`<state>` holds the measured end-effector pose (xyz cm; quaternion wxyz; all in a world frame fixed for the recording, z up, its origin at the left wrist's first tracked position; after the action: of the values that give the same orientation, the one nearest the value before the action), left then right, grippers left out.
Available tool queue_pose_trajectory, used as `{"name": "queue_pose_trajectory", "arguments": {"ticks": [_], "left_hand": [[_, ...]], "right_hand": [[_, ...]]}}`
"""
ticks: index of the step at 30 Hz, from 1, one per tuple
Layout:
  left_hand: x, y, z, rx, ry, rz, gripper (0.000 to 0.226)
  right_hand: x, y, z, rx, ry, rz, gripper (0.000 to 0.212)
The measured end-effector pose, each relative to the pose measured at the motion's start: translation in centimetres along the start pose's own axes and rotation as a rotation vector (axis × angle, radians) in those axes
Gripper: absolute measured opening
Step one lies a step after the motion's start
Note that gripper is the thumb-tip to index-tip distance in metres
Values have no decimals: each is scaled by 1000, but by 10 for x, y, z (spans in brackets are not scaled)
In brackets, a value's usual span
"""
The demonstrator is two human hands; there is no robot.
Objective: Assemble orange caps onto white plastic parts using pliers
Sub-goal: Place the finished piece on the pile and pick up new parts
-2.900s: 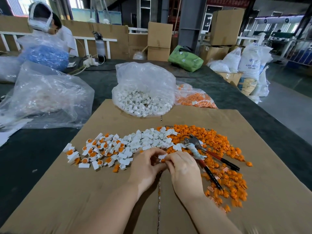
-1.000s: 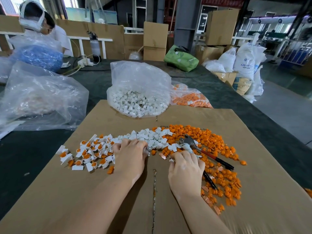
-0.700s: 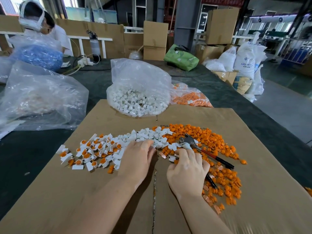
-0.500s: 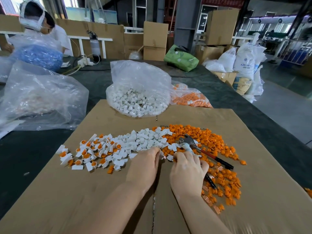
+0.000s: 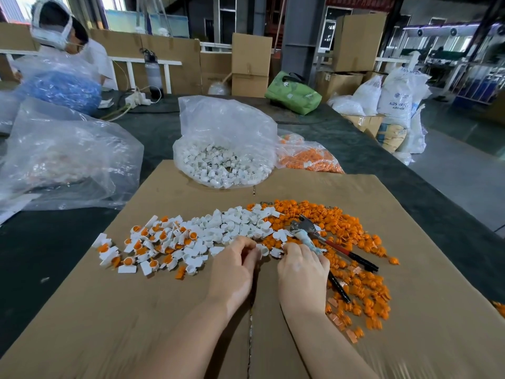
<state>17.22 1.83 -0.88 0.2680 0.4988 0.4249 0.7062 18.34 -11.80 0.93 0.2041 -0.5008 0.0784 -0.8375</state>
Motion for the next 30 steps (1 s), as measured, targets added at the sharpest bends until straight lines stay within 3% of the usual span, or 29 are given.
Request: {"name": "queue_pose_trajectory", "arguments": {"ticks": [3, 8, 16, 30], "left_hand": [[0, -2, 0, 19, 1, -23, 10], [1, 0, 0, -11, 8, -13, 11], [0, 1, -1, 4, -23, -64, 21], [-1, -1, -3, 3, -48, -101, 12]], "right_hand": [[-5, 5, 1, -15, -55, 171, 16], [13, -4, 0, 55, 6, 438, 14], [16, -9, -1, 116, 30, 427, 5], [17, -11, -3, 179, 68, 364, 3]]}}
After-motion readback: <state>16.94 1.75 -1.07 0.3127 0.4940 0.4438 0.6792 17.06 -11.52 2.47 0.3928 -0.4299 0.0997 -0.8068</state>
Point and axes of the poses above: each hand's wrist, its own z-axis towards the middle knuckle, its own x-axis out of the back of the hand, y = z × x, the point moved 8 cm from there along z, towards the middle knuckle, and after that the axes turned 3 degrees about x, right-handed, at the moved point
